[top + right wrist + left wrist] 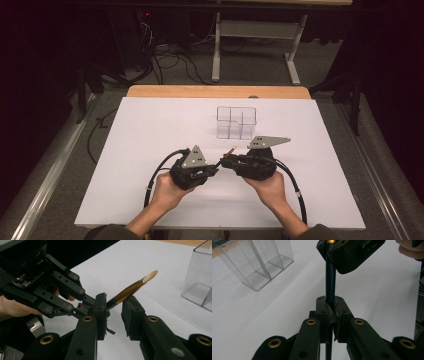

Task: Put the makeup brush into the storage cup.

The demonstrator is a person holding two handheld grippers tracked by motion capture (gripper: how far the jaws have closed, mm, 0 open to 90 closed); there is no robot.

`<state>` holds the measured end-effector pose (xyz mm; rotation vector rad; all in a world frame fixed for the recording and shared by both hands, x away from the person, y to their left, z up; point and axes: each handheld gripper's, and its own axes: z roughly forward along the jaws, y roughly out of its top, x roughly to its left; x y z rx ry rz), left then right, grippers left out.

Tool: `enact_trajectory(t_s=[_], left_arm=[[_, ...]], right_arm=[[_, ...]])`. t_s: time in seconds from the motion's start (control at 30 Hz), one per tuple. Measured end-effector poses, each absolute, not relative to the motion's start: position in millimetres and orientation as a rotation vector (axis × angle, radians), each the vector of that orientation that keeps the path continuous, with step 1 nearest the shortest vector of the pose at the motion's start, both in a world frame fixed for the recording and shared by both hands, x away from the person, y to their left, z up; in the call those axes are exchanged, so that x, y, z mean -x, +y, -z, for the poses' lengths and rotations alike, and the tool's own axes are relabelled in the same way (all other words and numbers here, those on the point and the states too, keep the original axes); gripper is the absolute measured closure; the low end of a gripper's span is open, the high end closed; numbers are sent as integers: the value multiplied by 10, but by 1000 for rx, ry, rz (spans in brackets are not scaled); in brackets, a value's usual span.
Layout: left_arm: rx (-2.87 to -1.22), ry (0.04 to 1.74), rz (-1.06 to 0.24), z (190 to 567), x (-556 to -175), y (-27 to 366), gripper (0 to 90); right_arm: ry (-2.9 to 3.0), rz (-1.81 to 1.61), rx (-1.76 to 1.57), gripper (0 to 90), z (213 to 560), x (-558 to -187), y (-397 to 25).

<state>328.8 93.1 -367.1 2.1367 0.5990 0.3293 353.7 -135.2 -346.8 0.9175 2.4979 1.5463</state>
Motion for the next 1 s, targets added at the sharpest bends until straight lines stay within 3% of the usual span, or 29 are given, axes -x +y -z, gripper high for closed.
enact_trajectory(t_s=[0.83, 1.0], left_arm=[[-2114, 580, -378, 3688, -3272, 924, 833], [-2107, 573, -392, 3702, -3271, 912, 794]], right_arm=[[2496, -1735, -974, 850, 3467, -3591, -1351], [2495, -1723, -972, 852, 3457, -3585, -1362]])
